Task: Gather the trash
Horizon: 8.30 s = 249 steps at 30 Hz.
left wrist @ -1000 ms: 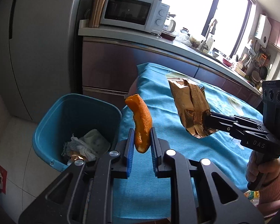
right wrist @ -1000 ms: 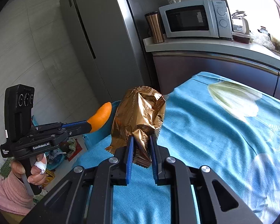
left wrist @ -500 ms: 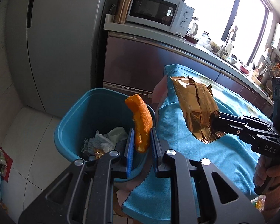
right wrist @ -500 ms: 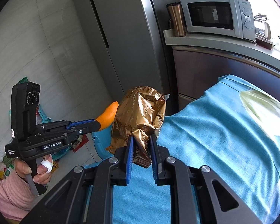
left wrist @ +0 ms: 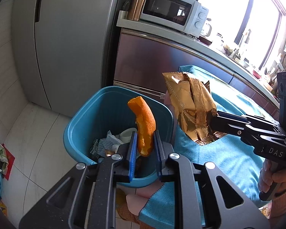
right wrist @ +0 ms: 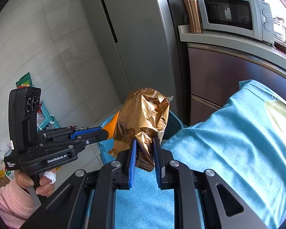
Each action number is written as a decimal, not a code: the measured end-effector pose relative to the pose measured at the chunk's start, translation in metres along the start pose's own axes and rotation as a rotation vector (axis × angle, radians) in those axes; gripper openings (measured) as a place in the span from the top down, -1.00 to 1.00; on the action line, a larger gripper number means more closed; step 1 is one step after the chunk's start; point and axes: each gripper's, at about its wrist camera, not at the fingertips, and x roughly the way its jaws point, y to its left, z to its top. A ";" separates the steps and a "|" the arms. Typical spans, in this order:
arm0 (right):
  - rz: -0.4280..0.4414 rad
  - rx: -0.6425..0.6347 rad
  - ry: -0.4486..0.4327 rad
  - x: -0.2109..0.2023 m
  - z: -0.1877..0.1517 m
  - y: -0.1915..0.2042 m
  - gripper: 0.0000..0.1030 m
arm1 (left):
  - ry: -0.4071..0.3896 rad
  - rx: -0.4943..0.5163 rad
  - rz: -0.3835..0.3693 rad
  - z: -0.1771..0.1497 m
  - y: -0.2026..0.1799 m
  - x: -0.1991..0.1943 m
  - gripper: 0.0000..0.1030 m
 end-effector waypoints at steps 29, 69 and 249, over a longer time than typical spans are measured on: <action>0.003 -0.011 0.052 0.030 0.006 0.001 0.69 | 0.004 -0.033 0.021 -0.001 0.009 0.004 0.67; -0.044 -0.022 0.188 0.081 0.016 0.008 0.68 | 0.047 -0.084 0.048 -0.002 0.020 0.041 0.65; -0.870 0.235 -0.632 -0.266 -0.183 -0.042 -0.87 | -0.528 0.335 -0.050 -0.069 -0.259 -0.073 -0.89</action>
